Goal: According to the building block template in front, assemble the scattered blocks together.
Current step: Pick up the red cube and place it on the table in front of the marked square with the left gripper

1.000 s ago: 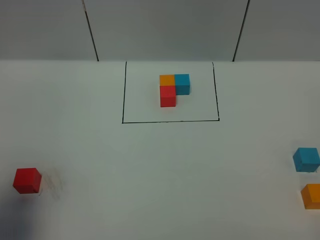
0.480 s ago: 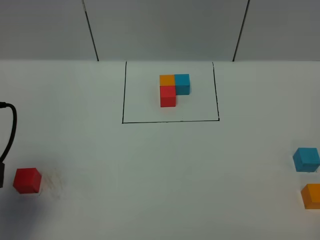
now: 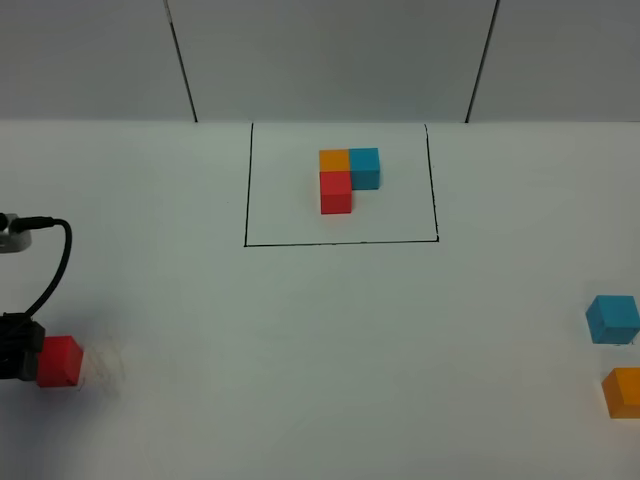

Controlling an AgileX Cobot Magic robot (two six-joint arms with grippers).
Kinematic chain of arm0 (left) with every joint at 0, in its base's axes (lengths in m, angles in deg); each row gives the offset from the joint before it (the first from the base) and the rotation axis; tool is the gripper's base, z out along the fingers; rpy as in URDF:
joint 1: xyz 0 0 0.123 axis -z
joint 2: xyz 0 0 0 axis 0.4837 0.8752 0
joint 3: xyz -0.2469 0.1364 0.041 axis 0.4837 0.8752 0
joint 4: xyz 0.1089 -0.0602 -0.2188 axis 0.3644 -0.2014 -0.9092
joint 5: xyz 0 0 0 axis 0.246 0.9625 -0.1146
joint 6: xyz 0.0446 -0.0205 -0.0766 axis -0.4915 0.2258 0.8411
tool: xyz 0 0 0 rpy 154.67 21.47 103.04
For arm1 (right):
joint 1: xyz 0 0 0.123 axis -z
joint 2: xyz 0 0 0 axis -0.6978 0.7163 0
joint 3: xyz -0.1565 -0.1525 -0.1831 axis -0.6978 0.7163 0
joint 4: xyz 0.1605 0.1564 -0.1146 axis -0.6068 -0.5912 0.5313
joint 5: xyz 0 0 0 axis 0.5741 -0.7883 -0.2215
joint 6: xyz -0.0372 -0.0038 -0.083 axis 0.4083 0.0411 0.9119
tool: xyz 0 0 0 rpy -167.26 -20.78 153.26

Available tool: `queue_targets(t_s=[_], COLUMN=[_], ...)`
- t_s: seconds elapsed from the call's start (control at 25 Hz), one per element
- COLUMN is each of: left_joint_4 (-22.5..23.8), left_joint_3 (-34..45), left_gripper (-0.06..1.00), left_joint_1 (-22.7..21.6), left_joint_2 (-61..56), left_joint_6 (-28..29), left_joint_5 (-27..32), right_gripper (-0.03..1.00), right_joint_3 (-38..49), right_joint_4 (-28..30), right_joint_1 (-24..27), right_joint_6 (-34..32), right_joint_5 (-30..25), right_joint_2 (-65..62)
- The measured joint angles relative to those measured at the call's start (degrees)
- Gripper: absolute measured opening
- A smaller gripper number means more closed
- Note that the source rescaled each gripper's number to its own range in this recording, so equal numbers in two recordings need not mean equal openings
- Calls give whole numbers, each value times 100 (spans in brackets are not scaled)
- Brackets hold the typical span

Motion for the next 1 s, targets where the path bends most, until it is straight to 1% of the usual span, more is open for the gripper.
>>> queue_targets(t_s=[0.36, 0.68, 0.8, 1.0], left_joint_4=[0, -6, -120, -278], left_joint_3=[14, 19, 19, 19], left_gripper=[93, 93, 93, 93], left_joint_1=[0, 0, 0, 0], left_joint_2=[790, 1080, 1300, 1555], left_joint_6=[0, 6, 6, 10], left_joint_5=[-696, -1207, -1281, -1620], right_gripper=[0, 0, 0, 0], right_joint_3=[0, 0, 0, 0], right_joint_4=[0, 0, 0, 0], right_joint_1=[0, 0, 0, 0], right_joint_6=[-5, 1, 1, 1], right_joint_5=[0, 0, 0, 0], right_joint_2=[0, 0, 0, 0])
